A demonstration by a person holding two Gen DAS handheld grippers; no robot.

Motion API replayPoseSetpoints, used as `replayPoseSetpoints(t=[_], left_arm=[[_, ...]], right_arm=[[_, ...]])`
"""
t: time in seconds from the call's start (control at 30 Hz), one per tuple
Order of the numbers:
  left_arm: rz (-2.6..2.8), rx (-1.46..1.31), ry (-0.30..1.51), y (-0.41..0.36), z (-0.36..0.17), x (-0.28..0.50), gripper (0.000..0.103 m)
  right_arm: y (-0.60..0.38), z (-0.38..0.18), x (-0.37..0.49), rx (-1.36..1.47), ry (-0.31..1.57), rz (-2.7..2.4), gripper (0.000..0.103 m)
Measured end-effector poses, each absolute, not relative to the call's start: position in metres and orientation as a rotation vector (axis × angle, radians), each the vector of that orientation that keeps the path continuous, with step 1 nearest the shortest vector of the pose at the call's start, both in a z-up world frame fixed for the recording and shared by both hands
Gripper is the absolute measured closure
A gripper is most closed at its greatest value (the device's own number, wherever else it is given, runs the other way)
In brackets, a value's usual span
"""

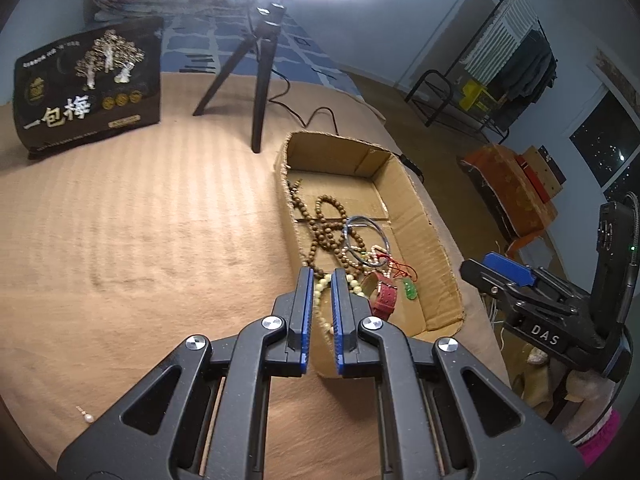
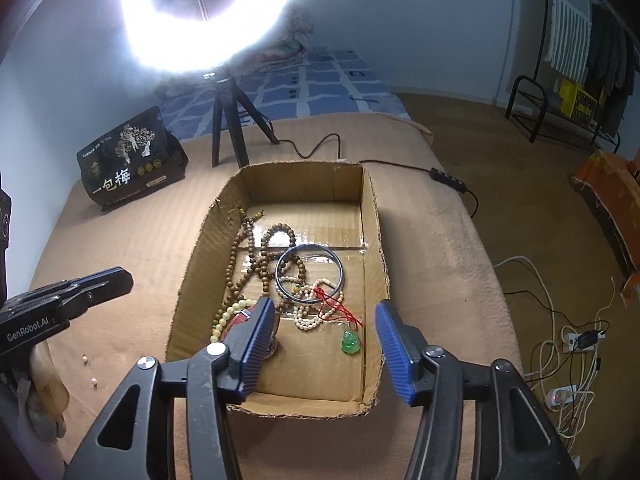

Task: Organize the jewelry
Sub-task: 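Open both tools to drop the bracelet and pendant into the box, then move both open tools back toward the pearl stud earrings on the blanket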

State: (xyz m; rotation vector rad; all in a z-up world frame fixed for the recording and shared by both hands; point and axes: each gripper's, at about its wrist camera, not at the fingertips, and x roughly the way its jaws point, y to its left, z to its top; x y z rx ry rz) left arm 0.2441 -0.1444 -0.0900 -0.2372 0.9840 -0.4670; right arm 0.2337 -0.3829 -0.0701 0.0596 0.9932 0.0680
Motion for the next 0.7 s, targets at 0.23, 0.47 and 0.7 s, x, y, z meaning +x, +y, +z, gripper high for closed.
replayPoseSetpoints(t=[0.23,0.47,0.7], left_arm=[[-0.405,-0.213,0.921,-0.113,-0.075,0.232,0.051],[-0.345,-0.176,0.879,-0.074,-0.068,0.219,0.046],[-0.281,-0.154,0.869,-0.022,-0.075,0.199,0.046]], right_arm=[[-0.370,-0.059,0.220,0.032,0.957,0.099,0.029],[-0.338,-0.054,0.205,-0.021,0.932,0.164,0.028],[-0.292,-0.057,0.192,-0.057,0.920,0.264,0.027]])
